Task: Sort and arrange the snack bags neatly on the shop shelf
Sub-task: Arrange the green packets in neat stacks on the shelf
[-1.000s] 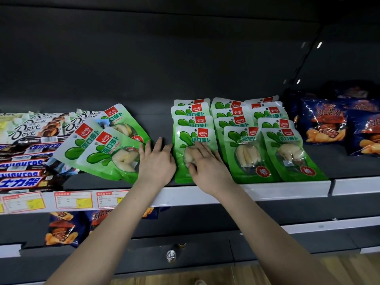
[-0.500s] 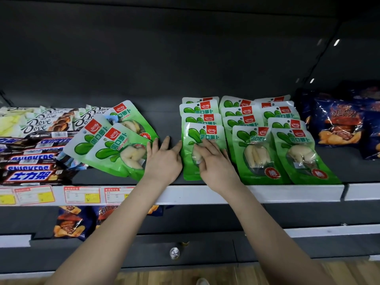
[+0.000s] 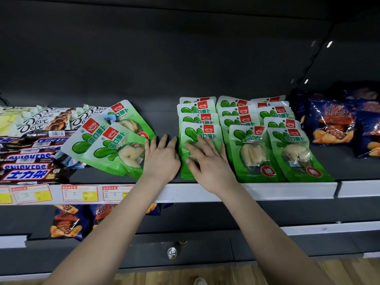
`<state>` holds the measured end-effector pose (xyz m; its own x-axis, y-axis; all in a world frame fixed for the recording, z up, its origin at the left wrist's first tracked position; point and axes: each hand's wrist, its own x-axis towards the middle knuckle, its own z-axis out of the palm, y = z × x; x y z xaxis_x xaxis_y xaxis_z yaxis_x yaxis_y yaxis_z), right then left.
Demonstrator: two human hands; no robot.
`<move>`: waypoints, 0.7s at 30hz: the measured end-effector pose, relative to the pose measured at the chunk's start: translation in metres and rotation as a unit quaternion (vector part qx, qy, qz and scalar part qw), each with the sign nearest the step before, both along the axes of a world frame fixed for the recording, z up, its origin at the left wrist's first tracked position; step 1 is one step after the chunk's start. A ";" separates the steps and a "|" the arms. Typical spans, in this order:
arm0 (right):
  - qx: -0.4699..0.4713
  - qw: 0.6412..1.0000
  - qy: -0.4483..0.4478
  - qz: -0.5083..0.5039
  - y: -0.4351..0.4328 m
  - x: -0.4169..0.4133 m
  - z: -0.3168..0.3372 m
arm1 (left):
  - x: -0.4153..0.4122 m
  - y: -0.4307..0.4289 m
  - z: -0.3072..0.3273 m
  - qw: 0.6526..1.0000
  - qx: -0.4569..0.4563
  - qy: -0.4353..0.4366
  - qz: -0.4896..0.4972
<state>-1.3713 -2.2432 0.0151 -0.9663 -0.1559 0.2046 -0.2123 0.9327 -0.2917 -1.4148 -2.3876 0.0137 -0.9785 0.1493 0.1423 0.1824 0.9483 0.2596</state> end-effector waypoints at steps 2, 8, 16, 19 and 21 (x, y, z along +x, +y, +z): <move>0.008 1.000 -0.019 0.006 0.000 -0.001 0.000 | 0.001 -0.001 0.001 0.999 0.017 0.027 0.007; 0.015 1.000 -0.008 0.020 -0.004 -0.011 0.017 | -0.001 -0.007 0.014 0.997 0.032 0.063 0.029; 0.002 0.996 0.009 0.090 -0.053 -0.039 0.036 | 0.008 -0.060 0.022 0.992 0.011 0.072 0.104; 0.011 0.991 -0.002 0.132 -0.079 -0.044 0.032 | 0.015 -0.087 0.021 0.987 0.013 0.073 0.142; 0.019 0.988 -0.004 0.154 -0.093 -0.046 0.031 | 0.020 -0.102 0.021 0.983 0.024 0.078 0.165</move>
